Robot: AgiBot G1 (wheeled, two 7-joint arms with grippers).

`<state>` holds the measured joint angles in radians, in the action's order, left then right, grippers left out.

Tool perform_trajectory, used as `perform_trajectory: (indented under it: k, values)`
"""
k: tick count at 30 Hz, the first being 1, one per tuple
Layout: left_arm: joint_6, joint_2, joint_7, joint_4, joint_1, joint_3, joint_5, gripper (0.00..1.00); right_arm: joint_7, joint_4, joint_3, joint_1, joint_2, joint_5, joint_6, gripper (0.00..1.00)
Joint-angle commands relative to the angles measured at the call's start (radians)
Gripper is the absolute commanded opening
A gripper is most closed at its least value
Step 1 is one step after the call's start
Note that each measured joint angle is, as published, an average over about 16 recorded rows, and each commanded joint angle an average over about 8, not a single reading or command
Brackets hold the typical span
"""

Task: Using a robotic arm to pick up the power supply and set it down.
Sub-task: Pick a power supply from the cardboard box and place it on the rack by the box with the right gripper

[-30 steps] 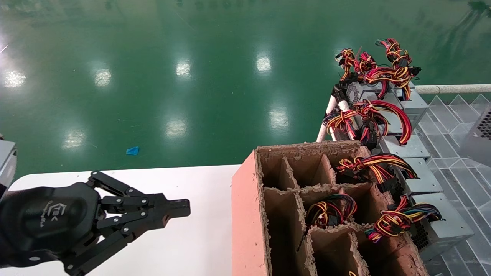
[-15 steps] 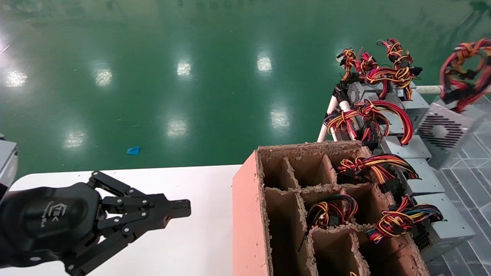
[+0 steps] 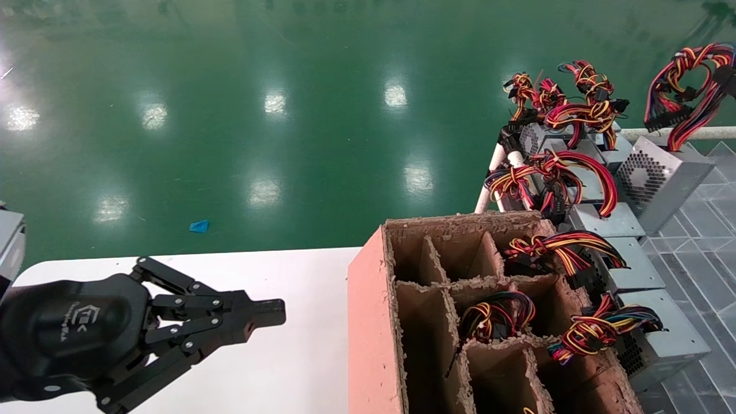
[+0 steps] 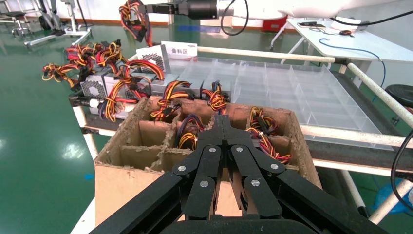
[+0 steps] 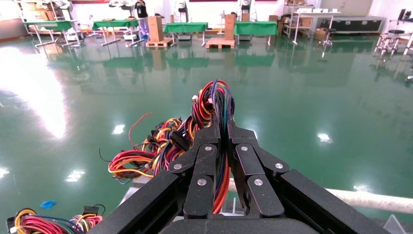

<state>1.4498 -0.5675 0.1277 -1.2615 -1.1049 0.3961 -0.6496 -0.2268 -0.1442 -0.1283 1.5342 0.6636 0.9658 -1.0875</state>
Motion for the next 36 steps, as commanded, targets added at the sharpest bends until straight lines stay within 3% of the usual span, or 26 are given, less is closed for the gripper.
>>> perform_trajectory:
  k: [1, 17, 36]
  values:
    - [0.000, 0.000, 0.000, 0.000, 0.000, 0.000, 0.000, 0.00, -0.016, 0.024, 0.001, 0.010, 0.007, 0.000, 0.000, 0.00]
    - [0.000, 0.000, 0.000, 0.000, 0.000, 0.000, 0.000, 0.00, -0.077, 0.100, -0.006, 0.054, 0.082, 0.012, 0.090, 0.00]
    - [0.000, 0.000, 0.000, 0.000, 0.000, 0.000, 0.000, 0.00, -0.193, 0.123, 0.027, 0.000, 0.110, -0.036, 0.011, 0.00]
